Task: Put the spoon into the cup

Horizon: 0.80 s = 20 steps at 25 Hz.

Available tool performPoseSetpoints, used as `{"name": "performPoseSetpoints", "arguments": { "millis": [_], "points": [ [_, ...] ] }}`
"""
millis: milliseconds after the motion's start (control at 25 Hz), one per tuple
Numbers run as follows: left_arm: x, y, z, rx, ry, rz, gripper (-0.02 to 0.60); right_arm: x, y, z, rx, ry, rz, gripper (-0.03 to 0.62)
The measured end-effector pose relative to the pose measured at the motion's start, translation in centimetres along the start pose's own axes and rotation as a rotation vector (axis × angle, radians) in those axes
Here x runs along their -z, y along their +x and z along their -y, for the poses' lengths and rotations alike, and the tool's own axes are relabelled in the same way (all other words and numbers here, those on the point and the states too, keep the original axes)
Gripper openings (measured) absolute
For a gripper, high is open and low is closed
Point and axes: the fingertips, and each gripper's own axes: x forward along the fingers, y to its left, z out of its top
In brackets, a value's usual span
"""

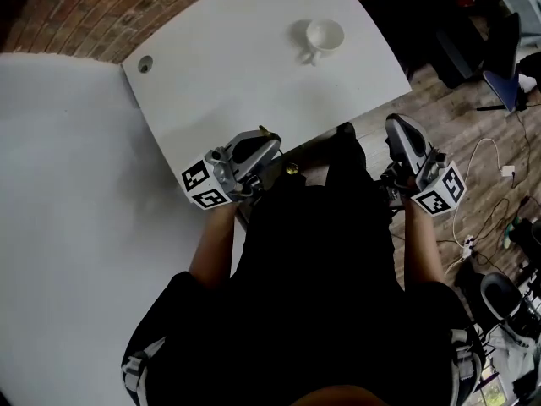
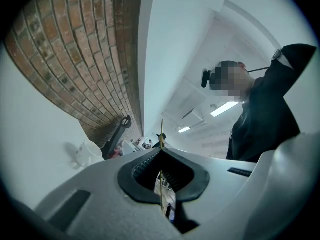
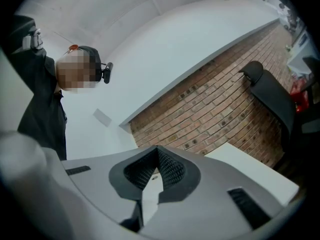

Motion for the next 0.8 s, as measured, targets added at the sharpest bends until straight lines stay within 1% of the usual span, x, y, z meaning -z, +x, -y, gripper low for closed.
{"name": "performPoseSetpoints", "arguments": {
  "millis": [80,200,320,440,560,680,800],
  "points": [
    [-0.2,1.1,-1.2,-0.038,0.007,0.003,0.017,-0.8,1.0,2.1,-0.033,0.000,-0.014,0.006],
    [-0.6,3.3,-2.8,-0.114,0.018,0.021,0.017,-2.4,2.4,5.1,-0.105,0.000,-0.034,0.006],
    [-2.8,6.3,-3.6,-0.171,0.075,0.077,0.017,-4.1,3.5,7.8,-0.182,-0.009,-0.072,0.006],
    [-5.4,9.2,-3.9,-0.211,0.142,0.125,0.017,-5.1,4.4,10.1,-0.273,-0.086,-0.144,0.006],
    [-6.2,12.3,-3.4,-0.237,0.197,0.138,0.017,-6.1,4.9,12.1,-0.357,-0.170,-0.203,0.006],
    [-6.1,15.1,-3.0,-0.260,0.229,0.132,0.017,-7.6,4.9,13.9,-0.403,-0.196,-0.206,0.006],
    [-6.2,16.7,-3.0,-0.312,0.264,0.130,0.017,-8.7,5.0,15.3,-0.447,-0.211,-0.190,0.006]
  ]
}}
